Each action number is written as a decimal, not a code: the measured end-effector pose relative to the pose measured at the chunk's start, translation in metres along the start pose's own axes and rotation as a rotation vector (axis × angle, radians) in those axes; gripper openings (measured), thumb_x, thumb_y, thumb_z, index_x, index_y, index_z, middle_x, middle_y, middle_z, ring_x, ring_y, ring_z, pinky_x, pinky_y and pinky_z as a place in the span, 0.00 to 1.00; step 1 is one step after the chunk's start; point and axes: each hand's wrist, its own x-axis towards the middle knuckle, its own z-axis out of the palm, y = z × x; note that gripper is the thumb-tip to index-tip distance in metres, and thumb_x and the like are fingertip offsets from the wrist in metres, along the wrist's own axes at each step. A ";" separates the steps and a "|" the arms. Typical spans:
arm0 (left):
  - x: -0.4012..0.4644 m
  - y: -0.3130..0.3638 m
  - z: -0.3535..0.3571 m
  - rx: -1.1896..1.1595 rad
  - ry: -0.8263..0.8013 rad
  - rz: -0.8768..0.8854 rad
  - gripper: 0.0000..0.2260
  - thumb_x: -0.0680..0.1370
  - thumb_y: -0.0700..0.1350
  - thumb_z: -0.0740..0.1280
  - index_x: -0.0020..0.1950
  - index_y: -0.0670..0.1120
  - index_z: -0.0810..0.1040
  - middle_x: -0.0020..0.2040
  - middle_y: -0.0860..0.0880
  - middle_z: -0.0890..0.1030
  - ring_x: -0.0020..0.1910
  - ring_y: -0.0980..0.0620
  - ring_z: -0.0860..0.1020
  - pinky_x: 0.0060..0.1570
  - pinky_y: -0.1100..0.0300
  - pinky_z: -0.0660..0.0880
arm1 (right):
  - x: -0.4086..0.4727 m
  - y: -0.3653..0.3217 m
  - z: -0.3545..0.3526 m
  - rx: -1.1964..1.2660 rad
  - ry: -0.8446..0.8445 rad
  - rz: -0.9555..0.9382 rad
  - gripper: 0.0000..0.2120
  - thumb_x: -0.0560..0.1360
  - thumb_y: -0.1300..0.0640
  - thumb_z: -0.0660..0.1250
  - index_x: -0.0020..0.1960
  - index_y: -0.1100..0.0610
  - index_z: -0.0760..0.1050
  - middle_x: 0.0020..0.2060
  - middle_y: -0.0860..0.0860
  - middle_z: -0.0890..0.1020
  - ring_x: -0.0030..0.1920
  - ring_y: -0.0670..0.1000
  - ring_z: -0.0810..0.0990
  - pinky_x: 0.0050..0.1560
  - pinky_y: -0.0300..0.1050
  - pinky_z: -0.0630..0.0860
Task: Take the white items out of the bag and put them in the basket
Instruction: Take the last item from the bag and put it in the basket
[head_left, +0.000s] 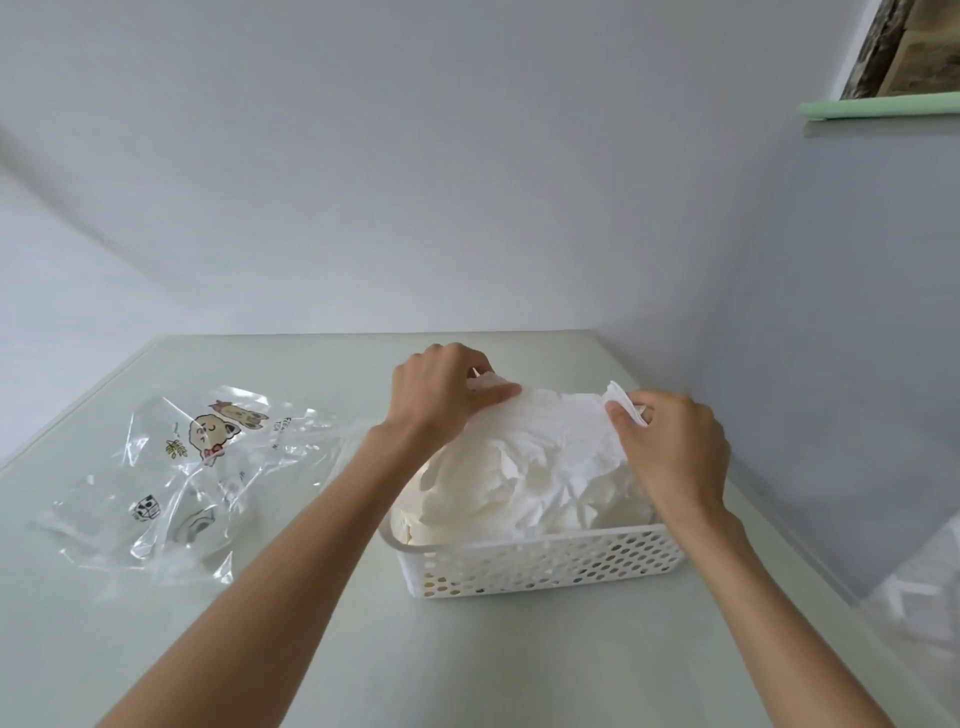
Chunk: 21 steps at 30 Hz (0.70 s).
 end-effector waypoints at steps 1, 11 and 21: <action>0.003 -0.001 0.001 -0.001 -0.003 -0.002 0.16 0.73 0.64 0.68 0.45 0.52 0.82 0.43 0.53 0.82 0.43 0.48 0.77 0.37 0.58 0.64 | 0.002 0.001 0.000 -0.037 -0.006 -0.008 0.12 0.76 0.50 0.67 0.41 0.57 0.80 0.38 0.56 0.83 0.39 0.63 0.78 0.36 0.46 0.70; -0.034 0.022 -0.036 -0.025 0.211 0.075 0.23 0.73 0.68 0.62 0.34 0.50 0.77 0.33 0.55 0.79 0.33 0.54 0.77 0.36 0.60 0.70 | 0.008 0.010 0.006 -0.092 -0.140 -0.052 0.11 0.76 0.49 0.67 0.56 0.51 0.80 0.47 0.53 0.84 0.46 0.59 0.81 0.39 0.43 0.70; -0.044 0.030 -0.042 0.039 -0.475 -0.010 0.14 0.69 0.54 0.74 0.28 0.50 0.77 0.24 0.55 0.71 0.27 0.54 0.69 0.31 0.63 0.66 | 0.010 0.011 0.005 -0.102 -0.158 -0.024 0.10 0.75 0.49 0.68 0.53 0.53 0.81 0.47 0.54 0.84 0.46 0.60 0.80 0.39 0.43 0.68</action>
